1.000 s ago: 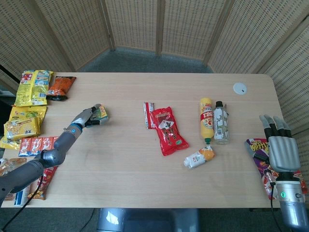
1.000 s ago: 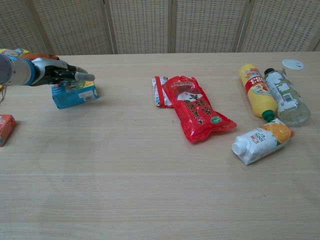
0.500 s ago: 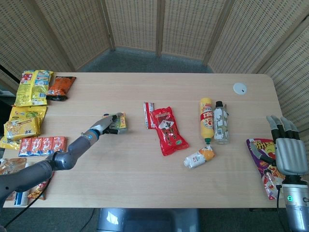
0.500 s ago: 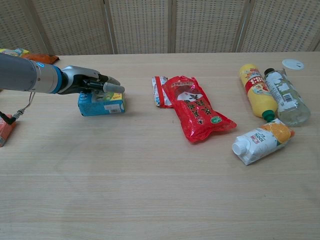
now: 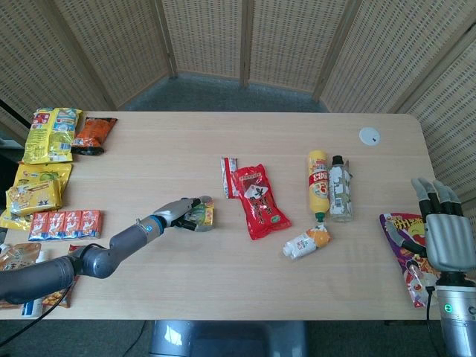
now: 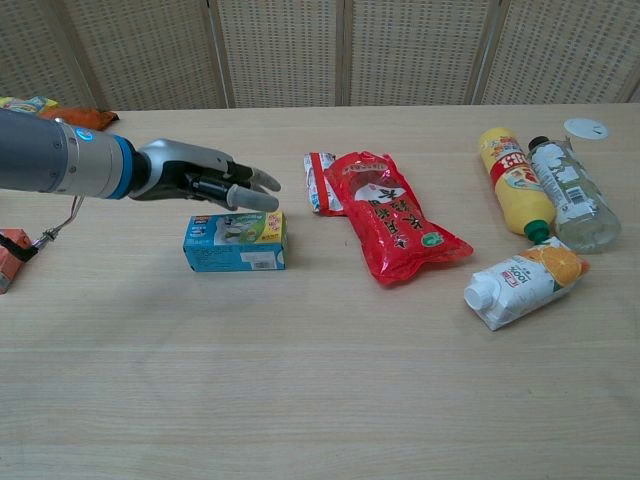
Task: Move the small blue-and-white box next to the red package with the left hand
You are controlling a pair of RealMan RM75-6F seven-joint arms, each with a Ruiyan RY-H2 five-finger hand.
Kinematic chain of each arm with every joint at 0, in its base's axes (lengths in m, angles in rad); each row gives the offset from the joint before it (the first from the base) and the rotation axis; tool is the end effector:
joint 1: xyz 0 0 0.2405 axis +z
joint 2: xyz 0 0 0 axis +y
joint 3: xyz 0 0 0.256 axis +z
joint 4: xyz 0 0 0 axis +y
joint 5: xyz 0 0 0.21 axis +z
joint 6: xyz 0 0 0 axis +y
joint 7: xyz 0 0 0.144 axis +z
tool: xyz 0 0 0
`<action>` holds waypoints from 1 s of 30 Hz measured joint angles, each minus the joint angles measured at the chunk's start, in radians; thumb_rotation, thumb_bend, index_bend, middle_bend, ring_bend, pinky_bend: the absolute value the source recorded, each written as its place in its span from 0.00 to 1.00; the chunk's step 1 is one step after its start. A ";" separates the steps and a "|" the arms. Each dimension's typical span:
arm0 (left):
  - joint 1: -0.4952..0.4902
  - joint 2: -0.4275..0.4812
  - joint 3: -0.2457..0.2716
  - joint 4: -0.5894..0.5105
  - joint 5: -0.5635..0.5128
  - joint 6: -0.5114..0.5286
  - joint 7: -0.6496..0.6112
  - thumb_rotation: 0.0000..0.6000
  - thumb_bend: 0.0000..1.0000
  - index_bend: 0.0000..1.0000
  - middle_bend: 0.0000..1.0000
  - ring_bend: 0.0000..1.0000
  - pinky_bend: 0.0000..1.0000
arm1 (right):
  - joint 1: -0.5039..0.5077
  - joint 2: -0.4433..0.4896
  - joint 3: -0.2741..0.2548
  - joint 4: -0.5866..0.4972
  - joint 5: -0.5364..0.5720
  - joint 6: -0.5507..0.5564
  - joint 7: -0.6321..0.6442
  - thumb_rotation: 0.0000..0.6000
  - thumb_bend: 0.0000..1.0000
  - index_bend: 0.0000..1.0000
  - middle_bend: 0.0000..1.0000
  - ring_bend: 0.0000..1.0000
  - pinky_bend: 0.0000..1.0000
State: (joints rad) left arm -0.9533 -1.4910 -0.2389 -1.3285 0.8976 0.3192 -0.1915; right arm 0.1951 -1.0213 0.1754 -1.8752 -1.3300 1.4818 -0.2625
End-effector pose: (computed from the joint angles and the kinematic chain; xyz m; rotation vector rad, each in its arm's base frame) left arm -0.1343 0.3833 -0.0414 -1.9048 -1.7488 -0.7389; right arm -0.2514 -0.2291 0.1900 1.3080 -0.7759 0.9177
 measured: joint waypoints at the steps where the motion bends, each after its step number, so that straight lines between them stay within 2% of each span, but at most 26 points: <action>1: 0.002 0.007 0.001 -0.008 0.020 0.033 0.014 0.46 0.22 0.00 0.00 0.00 0.00 | 0.000 0.001 0.000 -0.002 -0.002 0.000 0.000 0.22 0.32 0.00 0.07 0.00 0.00; 5: 0.010 0.031 0.013 -0.041 0.089 0.169 0.100 0.46 0.23 0.00 0.00 0.00 0.00 | -0.002 0.001 -0.002 -0.011 -0.011 0.003 -0.005 0.22 0.32 0.00 0.07 0.00 0.00; 9: 0.016 0.063 0.038 -0.087 0.132 0.299 0.243 0.47 0.22 0.00 0.00 0.00 0.00 | -0.003 0.000 -0.003 -0.015 -0.017 0.004 -0.008 0.22 0.32 0.00 0.07 0.00 0.00; 11: 0.017 0.082 0.055 -0.120 0.139 0.339 0.330 0.56 0.23 0.00 0.00 0.00 0.00 | -0.002 -0.002 -0.002 -0.017 -0.020 0.004 -0.010 0.22 0.32 0.00 0.07 0.00 0.00; 14: 0.015 0.105 0.084 -0.171 0.131 0.376 0.450 0.74 0.23 0.00 0.00 0.00 0.00 | -0.001 -0.004 -0.001 -0.019 -0.022 0.004 -0.012 0.22 0.33 0.00 0.07 0.00 0.00; 17: 0.007 0.117 0.118 -0.212 0.102 0.399 0.552 0.81 0.22 0.00 0.00 0.00 0.00 | -0.003 -0.002 0.000 -0.020 -0.024 0.007 -0.010 0.22 0.33 0.00 0.07 0.00 0.00; 22: -0.008 0.099 0.178 -0.234 0.050 0.425 0.665 0.82 0.22 0.00 0.00 0.00 0.00 | -0.007 0.003 0.001 -0.025 -0.023 0.008 -0.005 0.22 0.32 0.00 0.07 0.00 0.00; 30: -0.008 0.005 0.215 -0.162 0.023 0.438 0.689 0.82 0.22 0.00 0.00 0.00 0.00 | -0.019 0.009 -0.002 -0.027 -0.025 0.015 0.008 0.22 0.33 0.00 0.07 0.00 0.00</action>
State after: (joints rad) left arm -0.9612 -1.4857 -0.0236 -1.4902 0.9203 0.7567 0.4974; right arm 0.1762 -1.0118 0.1737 -1.9017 -1.3550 1.4973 -0.2542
